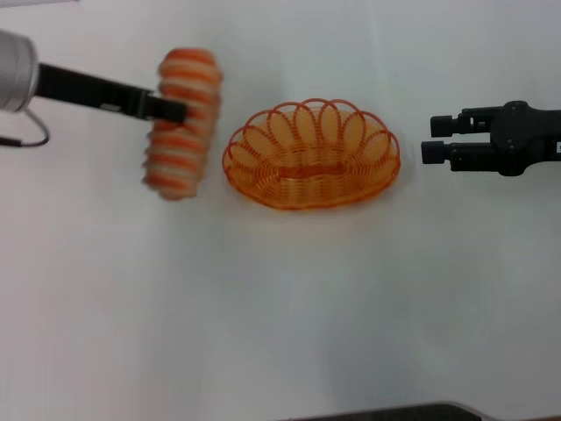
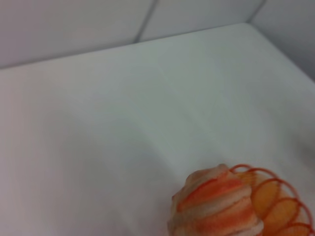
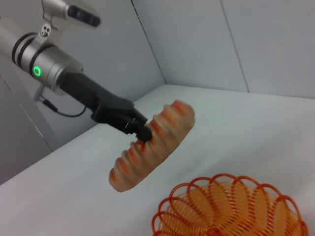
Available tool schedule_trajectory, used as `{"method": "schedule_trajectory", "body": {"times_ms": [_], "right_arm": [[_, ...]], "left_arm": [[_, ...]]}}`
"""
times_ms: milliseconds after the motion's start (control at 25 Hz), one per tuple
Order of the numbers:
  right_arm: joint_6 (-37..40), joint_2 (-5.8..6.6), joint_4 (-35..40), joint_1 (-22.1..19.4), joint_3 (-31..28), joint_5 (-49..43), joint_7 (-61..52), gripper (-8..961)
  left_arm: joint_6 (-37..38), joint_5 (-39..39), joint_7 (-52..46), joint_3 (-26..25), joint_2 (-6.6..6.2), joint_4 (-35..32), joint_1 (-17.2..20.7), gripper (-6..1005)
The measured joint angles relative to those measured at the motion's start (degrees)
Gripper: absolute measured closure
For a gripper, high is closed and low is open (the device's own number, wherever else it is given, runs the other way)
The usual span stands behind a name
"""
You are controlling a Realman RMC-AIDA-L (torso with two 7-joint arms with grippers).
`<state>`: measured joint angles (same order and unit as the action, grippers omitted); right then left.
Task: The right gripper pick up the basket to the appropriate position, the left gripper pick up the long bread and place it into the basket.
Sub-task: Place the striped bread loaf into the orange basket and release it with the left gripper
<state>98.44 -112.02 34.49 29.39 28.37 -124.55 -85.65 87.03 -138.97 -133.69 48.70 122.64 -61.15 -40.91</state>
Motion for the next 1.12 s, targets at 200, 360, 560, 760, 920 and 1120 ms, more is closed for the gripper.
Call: {"method": "schedule_trajectory", "body": {"times_ms": [200, 360, 560, 760, 920, 1120], "right_arm": [[-0.1, -0.03, -0.5, -0.4, -0.3, 0.0, 0.5, 354], [0.1, -0.01, -1.4, -1.2, -2.7, 0.0, 0.8, 354], [0.6, 0.06, -2.0, -2.9, -5.5, 0.1, 1.5, 354], [0.9, 0.02, -2.5, -3.1, -5.7, 0.1, 1.8, 354], [0.4, 0.03, -3.3, -2.7, -5.7, 0.1, 2.3, 354], [0.3, -0.04, -3.4, -2.5, -5.6, 0.1, 2.3, 354]], "left_arm": [[0.7, 3.7, 6.4, 1.7, 0.33, 2.6, -3.9, 806], [-1.0, 4.3, 10.6, 4.3, 1.01, 6.6, -8.3, 833], [-5.3, 4.3, 13.2, 8.8, 1.19, 12.1, -12.2, 849], [-10.0, 4.4, 13.8, 12.3, 1.20, 15.8, -15.1, 848], [-10.3, 4.0, 16.5, 12.8, 1.04, 17.3, -16.2, 847], [-9.7, 4.0, 18.8, 13.0, 0.12, 17.6, -16.2, 779]]}}
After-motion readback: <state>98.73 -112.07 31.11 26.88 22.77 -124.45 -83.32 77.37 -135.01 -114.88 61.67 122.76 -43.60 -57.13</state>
